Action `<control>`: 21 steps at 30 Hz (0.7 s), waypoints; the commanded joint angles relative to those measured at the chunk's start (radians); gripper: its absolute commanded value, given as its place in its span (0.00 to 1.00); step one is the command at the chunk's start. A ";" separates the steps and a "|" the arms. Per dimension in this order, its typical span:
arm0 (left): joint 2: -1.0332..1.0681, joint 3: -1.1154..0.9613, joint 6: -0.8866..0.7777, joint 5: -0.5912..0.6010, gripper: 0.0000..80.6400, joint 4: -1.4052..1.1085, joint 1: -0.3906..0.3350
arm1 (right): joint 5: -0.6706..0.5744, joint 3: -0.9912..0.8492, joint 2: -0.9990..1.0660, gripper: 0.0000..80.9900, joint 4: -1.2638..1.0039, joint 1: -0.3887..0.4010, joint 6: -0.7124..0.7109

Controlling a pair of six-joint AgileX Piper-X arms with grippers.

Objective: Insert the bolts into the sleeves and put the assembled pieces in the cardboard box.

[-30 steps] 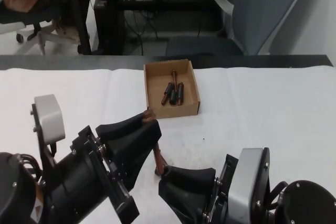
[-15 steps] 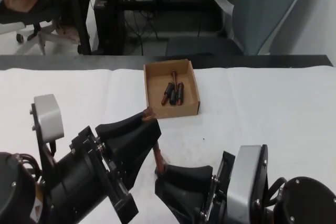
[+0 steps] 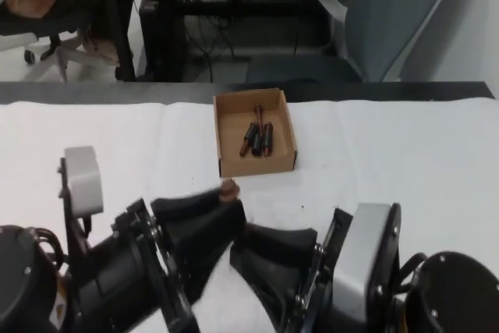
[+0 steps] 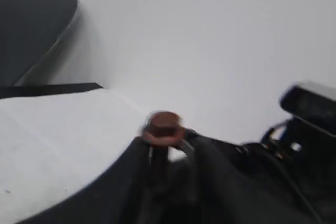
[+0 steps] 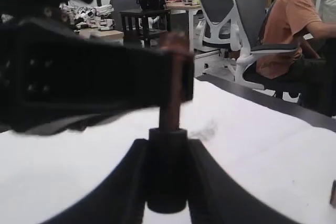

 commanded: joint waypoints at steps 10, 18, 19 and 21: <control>0.000 -0.009 0.050 0.082 0.87 0.176 0.000 | 0.053 -0.134 -0.002 0.01 0.381 -0.219 -0.004; 0.073 -0.238 0.622 -0.060 0.84 0.789 0.000 | -0.068 -0.439 0.076 0.01 0.813 -0.456 -0.106; 0.099 -0.274 0.684 -0.097 0.84 0.842 0.000 | -0.083 -0.493 0.108 0.01 0.865 -0.480 -0.109; 0.174 -0.359 0.831 -0.150 0.81 0.920 0.000 | -0.117 -0.596 0.187 0.01 0.943 -0.516 -0.117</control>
